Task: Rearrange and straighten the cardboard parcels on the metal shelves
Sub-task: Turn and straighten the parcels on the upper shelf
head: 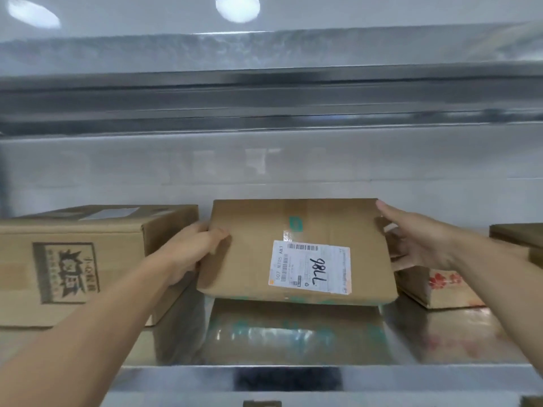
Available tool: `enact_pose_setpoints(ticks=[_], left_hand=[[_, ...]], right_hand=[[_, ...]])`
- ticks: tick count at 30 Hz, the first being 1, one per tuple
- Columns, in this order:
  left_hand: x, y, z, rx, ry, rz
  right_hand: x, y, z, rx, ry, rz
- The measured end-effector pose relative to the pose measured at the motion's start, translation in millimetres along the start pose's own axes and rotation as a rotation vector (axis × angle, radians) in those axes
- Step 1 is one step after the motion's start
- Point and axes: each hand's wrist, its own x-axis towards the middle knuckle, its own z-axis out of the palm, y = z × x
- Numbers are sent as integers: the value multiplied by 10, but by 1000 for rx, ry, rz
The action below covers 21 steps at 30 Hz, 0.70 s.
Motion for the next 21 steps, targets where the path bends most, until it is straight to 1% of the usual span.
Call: enact_pose_setpoints(ticks=[6, 11, 13, 16, 19, 21], left_hand=[[-138, -93, -7, -138, 48, -5], [-301, -104, 31, -329, 52, -22], [-347, -122, 17, -376, 86, -36], [-370, -150, -44, -379, 114, -83], [-341, -140, -142, -319, 87, -123], [-332, -60, -221, -292, 48, -166]], right_hand=[[-29, 56, 14, 97, 64, -19], [-63, 138, -5, 148, 82, -32], [-61, 182, -23, 165, 101, -30], [-63, 221, -44, 184, 108, -10], [-75, 199, -38, 182, 80, 28], [-97, 129, -10, 135, 35, 64]])
